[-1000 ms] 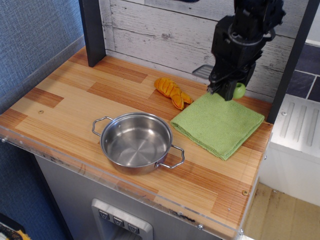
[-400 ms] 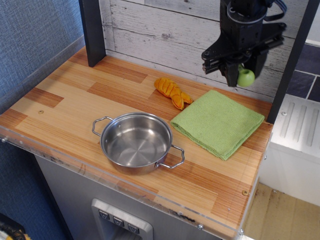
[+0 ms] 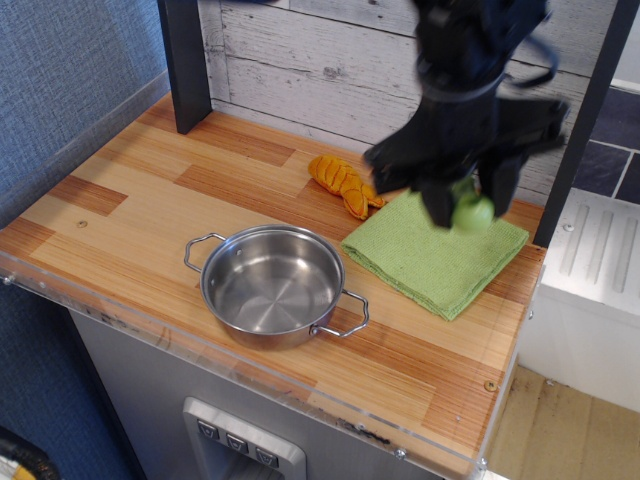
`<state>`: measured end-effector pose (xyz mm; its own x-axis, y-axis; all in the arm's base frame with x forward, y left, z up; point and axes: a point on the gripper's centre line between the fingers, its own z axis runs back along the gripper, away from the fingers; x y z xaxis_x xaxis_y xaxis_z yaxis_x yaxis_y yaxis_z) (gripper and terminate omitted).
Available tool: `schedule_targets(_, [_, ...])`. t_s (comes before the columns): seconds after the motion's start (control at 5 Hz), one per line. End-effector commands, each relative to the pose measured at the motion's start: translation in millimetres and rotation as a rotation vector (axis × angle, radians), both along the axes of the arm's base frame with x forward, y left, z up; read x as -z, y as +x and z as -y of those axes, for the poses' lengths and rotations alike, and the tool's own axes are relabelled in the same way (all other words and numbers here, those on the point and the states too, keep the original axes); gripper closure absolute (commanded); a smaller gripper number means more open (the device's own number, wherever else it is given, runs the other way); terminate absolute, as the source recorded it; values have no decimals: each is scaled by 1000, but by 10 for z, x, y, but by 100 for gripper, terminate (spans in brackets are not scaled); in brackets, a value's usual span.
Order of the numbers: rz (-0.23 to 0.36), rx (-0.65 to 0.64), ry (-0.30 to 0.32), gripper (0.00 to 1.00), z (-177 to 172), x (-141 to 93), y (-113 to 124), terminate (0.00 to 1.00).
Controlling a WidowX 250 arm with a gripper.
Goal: Hold the green spatula from top of green cloth and place it on right edge corner of the table.
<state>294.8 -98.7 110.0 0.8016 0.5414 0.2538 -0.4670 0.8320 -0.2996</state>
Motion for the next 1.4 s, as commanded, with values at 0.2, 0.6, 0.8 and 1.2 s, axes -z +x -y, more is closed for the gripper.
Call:
schedule_targets(0.2, [8,214,60,100,-224,249,-152,0])
schedule_targets(0.6, [-9,365,100,100,-178,436,-221,0])
schedule_targets(0.8, [-25,405,96,100,-128,533,-324,0])
schedule_targets(1.2, [-87,474,139,100,-59,784,-526,0])
